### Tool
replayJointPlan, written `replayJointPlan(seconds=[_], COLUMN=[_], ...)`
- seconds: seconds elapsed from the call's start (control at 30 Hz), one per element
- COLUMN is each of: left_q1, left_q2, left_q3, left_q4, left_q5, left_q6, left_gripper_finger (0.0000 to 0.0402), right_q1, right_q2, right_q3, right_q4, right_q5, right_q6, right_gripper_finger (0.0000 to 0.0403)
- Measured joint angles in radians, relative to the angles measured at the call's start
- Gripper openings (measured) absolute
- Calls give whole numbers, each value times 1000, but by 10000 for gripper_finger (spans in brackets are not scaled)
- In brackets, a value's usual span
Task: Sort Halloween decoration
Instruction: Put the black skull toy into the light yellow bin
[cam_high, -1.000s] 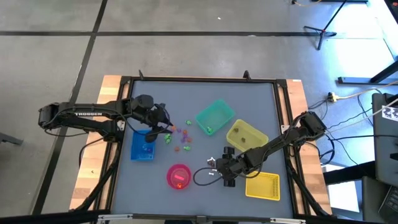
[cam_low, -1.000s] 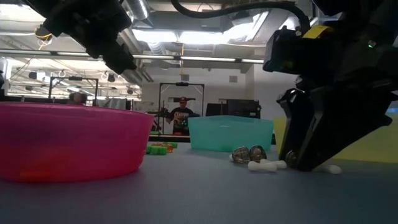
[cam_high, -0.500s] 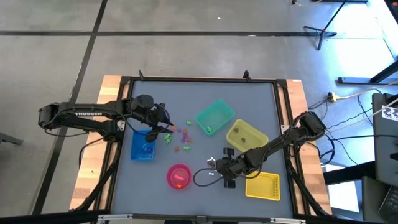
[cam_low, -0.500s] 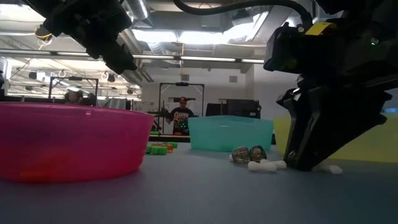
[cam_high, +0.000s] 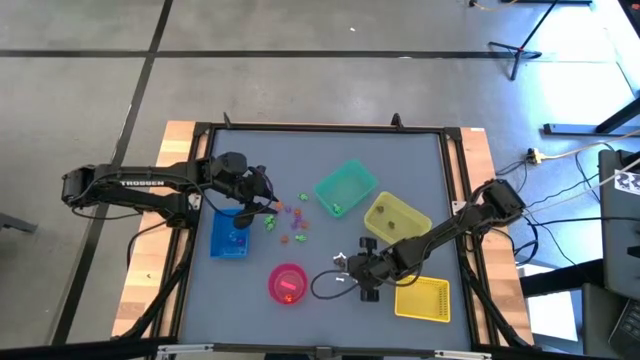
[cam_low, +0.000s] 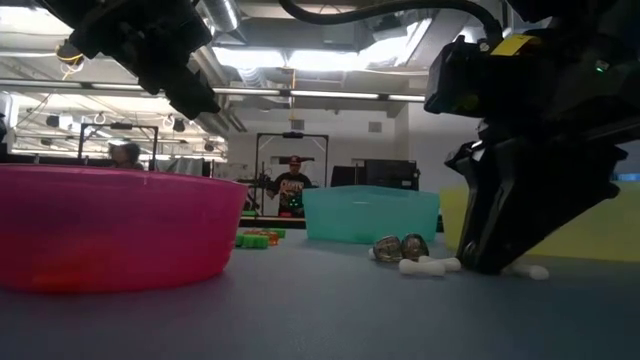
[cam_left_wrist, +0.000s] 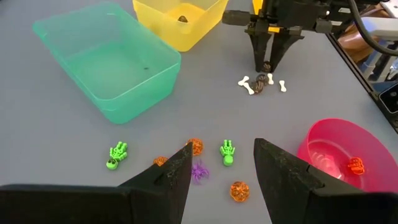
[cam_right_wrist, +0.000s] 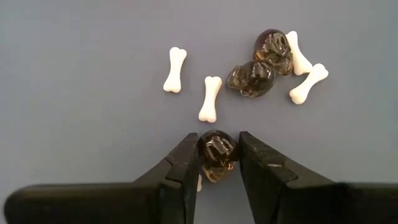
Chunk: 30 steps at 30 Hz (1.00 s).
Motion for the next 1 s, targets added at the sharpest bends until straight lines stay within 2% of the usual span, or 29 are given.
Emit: replayJointPlan(seconds=[0.3,0.47,0.77,1.0], left_q1=[0,0,0,0], left_q2=[0,0,0,0], left_q3=[0,0,1,1], left_q4=[-1,0,0,0], left_q5=[0,0,0,0], left_q6=[0,0,0,0], left_gripper_finger=[157,157,157,157], right_q1=[0,0,0,0], right_q2=[-126,-219,-368,-409], right_q3=[-3,-2,-1,0], right_q4=[-22,-70,-339,-543], right_q5=[44,104,252,375], right_q6=[-12,-13,-13,-4], right_gripper_finger=[103,103,103,103])
